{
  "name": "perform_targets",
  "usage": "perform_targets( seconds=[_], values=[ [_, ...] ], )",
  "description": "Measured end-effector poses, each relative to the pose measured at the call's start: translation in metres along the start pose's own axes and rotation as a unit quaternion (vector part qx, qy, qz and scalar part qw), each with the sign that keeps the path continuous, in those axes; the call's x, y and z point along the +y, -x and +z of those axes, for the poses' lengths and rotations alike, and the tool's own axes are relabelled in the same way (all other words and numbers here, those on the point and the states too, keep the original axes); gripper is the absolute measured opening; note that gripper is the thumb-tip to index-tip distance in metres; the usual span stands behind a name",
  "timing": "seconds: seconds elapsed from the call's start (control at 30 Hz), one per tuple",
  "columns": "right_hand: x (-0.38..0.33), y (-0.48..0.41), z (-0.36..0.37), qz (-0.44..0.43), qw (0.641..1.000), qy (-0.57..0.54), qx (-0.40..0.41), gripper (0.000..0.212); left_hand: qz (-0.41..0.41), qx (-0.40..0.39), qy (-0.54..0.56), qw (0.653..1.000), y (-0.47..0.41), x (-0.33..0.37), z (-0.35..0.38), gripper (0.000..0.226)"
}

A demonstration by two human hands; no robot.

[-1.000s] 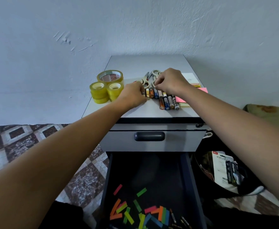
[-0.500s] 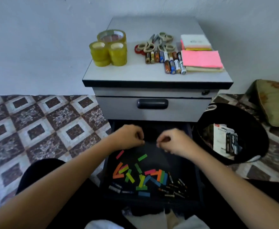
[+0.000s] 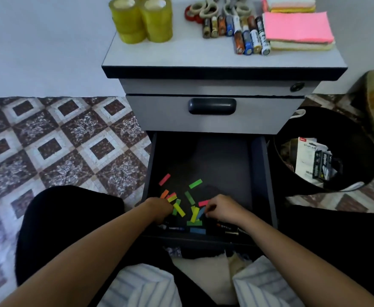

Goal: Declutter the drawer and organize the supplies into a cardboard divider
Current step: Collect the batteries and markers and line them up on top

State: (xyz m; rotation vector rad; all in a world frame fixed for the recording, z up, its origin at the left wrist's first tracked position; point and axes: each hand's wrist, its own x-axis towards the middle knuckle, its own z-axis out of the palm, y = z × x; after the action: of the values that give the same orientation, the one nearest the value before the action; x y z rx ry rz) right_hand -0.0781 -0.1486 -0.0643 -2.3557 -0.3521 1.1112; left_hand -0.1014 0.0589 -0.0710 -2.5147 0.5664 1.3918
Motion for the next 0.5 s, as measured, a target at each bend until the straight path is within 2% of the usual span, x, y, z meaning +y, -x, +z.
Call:
perform_targets(
  seconds=[0.17,0.37,0.5],
  values=[
    [-0.014,-0.010,0.006,-0.013,1.000,0.012,0.000,0.017,0.010,0.002,-0.033,0.999,-0.001,0.001,0.000,0.029],
    [-0.054,-0.030,0.037,-0.056,0.990,0.106,-0.071,0.025,0.029,0.103,0.026,0.994,0.009,-0.014,-0.023,0.024],
    [-0.072,-0.038,0.058,-0.053,0.975,0.183,-0.115,0.029,0.028,0.101,0.008,0.994,0.019,-0.020,-0.038,0.025]
  ],
)
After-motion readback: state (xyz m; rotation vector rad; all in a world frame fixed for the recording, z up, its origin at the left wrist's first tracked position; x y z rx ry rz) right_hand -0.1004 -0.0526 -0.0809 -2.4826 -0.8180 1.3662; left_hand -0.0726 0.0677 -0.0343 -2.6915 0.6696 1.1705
